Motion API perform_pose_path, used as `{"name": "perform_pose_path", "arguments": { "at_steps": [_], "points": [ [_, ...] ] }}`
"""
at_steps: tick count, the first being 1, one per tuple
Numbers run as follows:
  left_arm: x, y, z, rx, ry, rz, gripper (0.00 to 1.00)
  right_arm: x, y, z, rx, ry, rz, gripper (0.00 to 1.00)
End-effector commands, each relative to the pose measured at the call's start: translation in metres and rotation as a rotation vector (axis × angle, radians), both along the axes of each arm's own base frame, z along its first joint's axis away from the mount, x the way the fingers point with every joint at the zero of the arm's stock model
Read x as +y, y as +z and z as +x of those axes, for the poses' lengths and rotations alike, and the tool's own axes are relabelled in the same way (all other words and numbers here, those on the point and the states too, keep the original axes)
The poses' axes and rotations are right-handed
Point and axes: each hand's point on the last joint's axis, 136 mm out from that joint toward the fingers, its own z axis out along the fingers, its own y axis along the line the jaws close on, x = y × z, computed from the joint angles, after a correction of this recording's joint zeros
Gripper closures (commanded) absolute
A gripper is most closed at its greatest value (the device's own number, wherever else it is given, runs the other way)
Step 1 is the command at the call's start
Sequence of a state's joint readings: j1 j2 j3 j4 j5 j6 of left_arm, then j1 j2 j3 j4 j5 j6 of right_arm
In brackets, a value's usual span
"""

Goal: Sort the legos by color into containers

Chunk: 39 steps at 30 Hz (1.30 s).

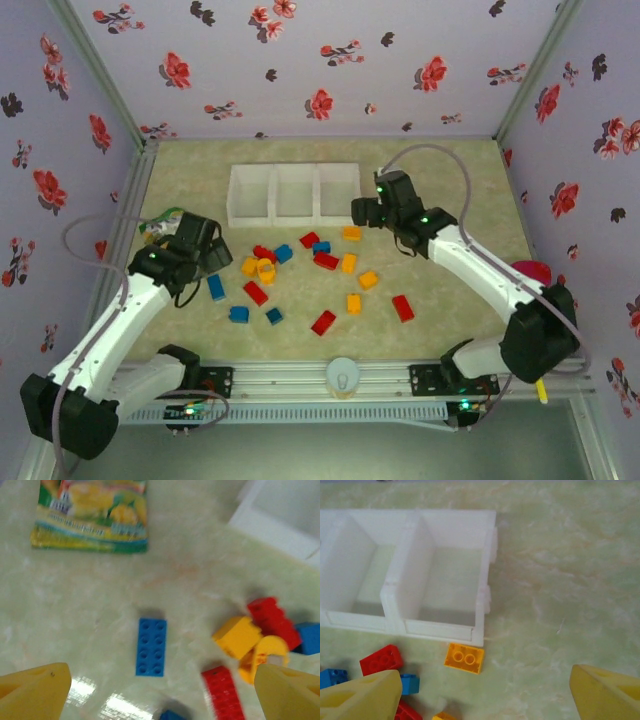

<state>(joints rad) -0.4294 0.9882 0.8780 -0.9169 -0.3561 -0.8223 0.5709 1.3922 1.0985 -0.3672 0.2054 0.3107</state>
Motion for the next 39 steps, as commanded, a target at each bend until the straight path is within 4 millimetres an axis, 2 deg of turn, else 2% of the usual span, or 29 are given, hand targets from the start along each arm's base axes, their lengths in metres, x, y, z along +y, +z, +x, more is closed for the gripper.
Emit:
{"name": "perform_pose_path", "arguments": {
  "at_steps": [1, 4, 7, 11, 15, 20, 28, 31, 39],
  "points": [
    [0.005, -0.027, -0.009, 0.087, 0.049, 0.022, 0.07, 0.011, 0.001, 0.000, 0.023, -0.002, 0.021, 0.13],
    [0.004, -0.048, -0.005, 0.155, 0.044, 0.044, 0.16, 0.014, -0.007, -0.003, 0.045, -0.002, 0.019, 0.13],
    [0.002, -0.067, -0.002, 0.208, 0.030, 0.047, 0.19, 0.014, -0.012, -0.007, 0.061, -0.006, 0.010, 0.14],
    [-0.003, -0.082, 0.003, 0.217, 0.009, 0.019, 0.22, 0.011, -0.015, -0.010, 0.071, -0.014, -0.013, 0.14],
    [0.000, -0.094, 0.004, 0.244, 0.018, 0.014, 0.32, 0.009, -0.018, -0.011, 0.081, -0.017, -0.028, 0.14],
    [-0.003, -0.106, 0.005, 0.247, -0.005, -0.014, 0.40, 0.008, -0.017, -0.012, 0.087, -0.020, -0.044, 0.15],
    [-0.001, -0.123, 0.003, 0.284, -0.031, -0.004, 0.40, 0.008, -0.021, -0.019, 0.103, -0.015, -0.062, 0.14],
    [-0.002, -0.124, 0.004, 0.297, -0.043, -0.005, 0.45, 0.007, -0.019, -0.019, 0.098, -0.016, -0.067, 0.14],
    [-0.001, -0.133, 0.006, 0.350, -0.029, 0.009, 0.50, 0.005, -0.007, -0.024, 0.073, -0.011, -0.071, 0.14]
  ]
}}
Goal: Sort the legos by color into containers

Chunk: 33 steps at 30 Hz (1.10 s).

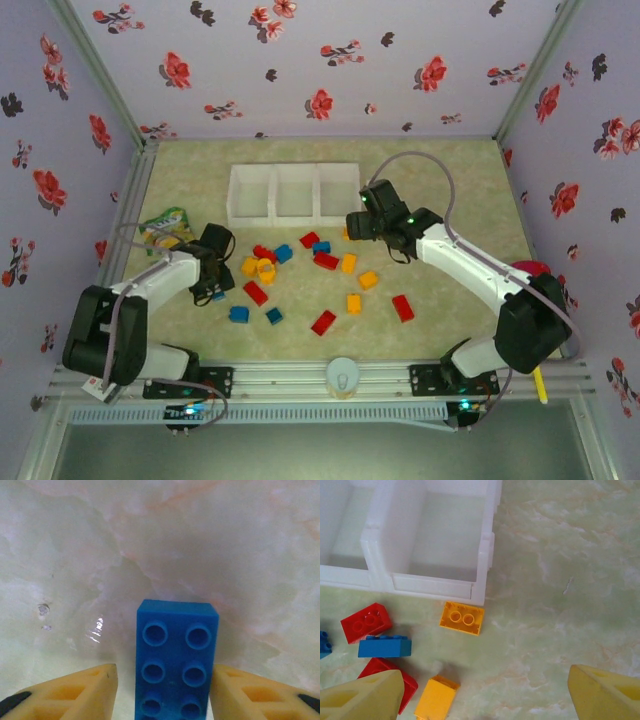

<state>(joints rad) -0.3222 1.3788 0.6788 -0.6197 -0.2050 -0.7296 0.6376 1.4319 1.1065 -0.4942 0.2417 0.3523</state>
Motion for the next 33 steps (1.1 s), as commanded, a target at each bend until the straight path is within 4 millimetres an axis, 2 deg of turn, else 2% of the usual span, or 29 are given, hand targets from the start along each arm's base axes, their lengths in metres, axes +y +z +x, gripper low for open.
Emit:
{"name": "perform_pose_path", "arguments": {
  "at_steps": [1, 5, 12, 16, 20, 26, 30, 33],
  "points": [
    [0.000, 0.000, 0.005, 0.014, -0.005, 0.001, 0.50, -0.003, 0.025, 0.000, -0.054, -0.026, 0.011, 0.14],
    [-0.001, -0.001, 0.006, 0.019, 0.000, 0.002, 0.54, -0.008, 0.030, -0.003, -0.069, -0.028, 0.005, 0.14],
    [-0.003, -0.002, 0.010, 0.034, -0.015, 0.006, 0.73, -0.014, 0.031, -0.005, -0.077, -0.038, -0.007, 0.14],
    [-0.004, 0.007, 0.014, 0.019, -0.023, 0.004, 0.81, -0.015, 0.031, -0.006, -0.080, -0.039, -0.007, 0.14],
    [-0.009, 0.036, 0.024, -0.048, -0.051, -0.001, 0.85, -0.015, 0.030, -0.009, -0.080, -0.034, -0.002, 0.14],
    [-0.019, 0.092, 0.050, -0.160, -0.122, -0.015, 0.86, -0.015, 0.022, -0.015, -0.060, -0.029, 0.009, 0.14],
    [-0.030, 0.125, 0.081, -0.237, -0.183, -0.016, 0.87, -0.012, 0.021, -0.018, -0.057, -0.024, 0.043, 0.14],
    [-0.040, 0.140, 0.111, -0.286, -0.232, -0.010, 0.87, -0.011, 0.020, -0.019, -0.058, -0.024, 0.058, 0.14]
  ]
}}
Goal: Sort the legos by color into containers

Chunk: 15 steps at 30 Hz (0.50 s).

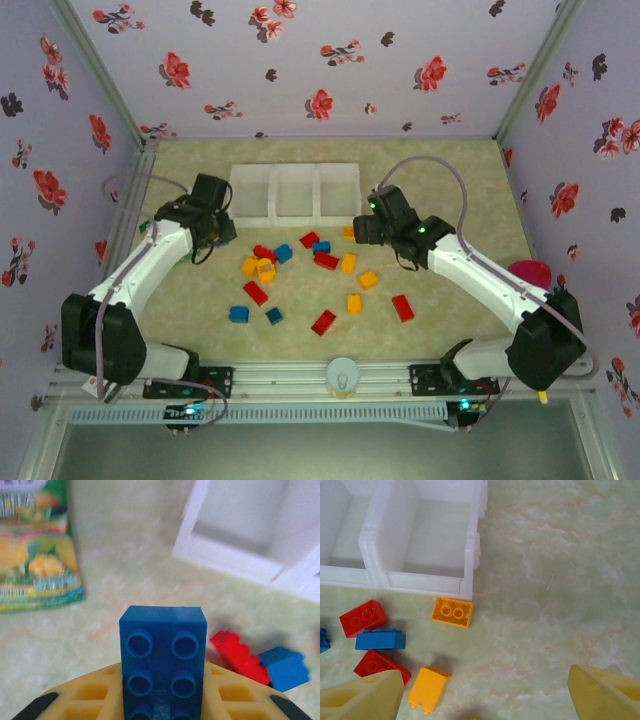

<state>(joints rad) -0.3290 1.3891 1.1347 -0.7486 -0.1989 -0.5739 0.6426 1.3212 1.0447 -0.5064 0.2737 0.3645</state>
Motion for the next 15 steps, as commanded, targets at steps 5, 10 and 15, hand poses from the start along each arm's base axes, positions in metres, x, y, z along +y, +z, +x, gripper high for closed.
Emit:
{"name": "perform_pose_path", "arguments": {
  "at_steps": [5, 10, 15],
  "points": [
    [-0.024, 0.018, 0.069, -0.064, -0.158, 0.077, 0.89, 0.015, 0.000, -0.009, -0.003, 0.017, 0.069, 0.14],
    [-0.041, 0.006, 0.111, -0.053, -0.219, 0.089, 0.90, 0.022, -0.011, -0.019, 0.024, 0.035, 0.069, 0.18],
    [-0.053, -0.006, 0.144, -0.064, -0.272, 0.081, 0.89, 0.027, -0.016, -0.028, 0.038, 0.057, 0.056, 0.21]
  ]
}}
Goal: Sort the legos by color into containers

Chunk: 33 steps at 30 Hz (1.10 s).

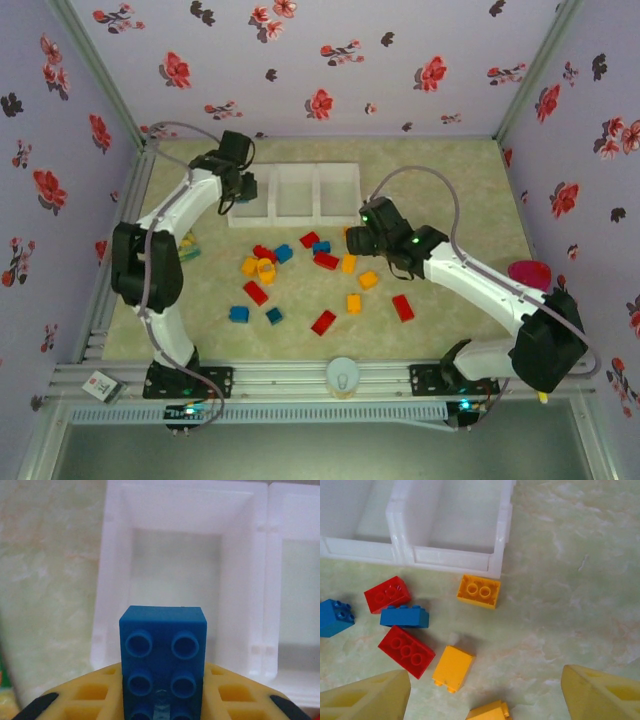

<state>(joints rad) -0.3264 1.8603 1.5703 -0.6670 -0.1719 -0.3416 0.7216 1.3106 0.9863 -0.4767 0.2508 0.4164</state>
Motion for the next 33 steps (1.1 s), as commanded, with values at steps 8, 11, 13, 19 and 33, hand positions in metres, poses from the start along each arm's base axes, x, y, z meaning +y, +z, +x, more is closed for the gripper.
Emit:
{"name": "perform_pose_path", "arguments": {
  "at_steps": [8, 11, 13, 19, 33],
  "points": [
    [-0.014, -0.008, 0.043, -0.004, -0.096, -0.013, 0.81, 0.013, -0.005, -0.010, 0.026, 0.044, -0.004, 0.21],
    [-0.011, -0.008, 0.047, -0.004, -0.092, -0.011, 0.66, 0.018, -0.006, -0.011, 0.032, 0.075, -0.022, 0.20],
    [-0.010, -0.005, 0.048, -0.011, -0.090, -0.012, 0.54, 0.021, -0.008, -0.013, 0.038, 0.093, -0.038, 0.19],
    [-0.004, 0.021, 0.034, -0.045, -0.084, -0.025, 0.39, 0.028, -0.015, -0.014, 0.051, 0.142, -0.074, 0.18],
    [0.003, 0.074, -0.084, -0.127, -0.045, -0.129, 0.31, 0.031, -0.038, 0.006, 0.105, -0.058, -0.061, 0.22]
  ]
}}
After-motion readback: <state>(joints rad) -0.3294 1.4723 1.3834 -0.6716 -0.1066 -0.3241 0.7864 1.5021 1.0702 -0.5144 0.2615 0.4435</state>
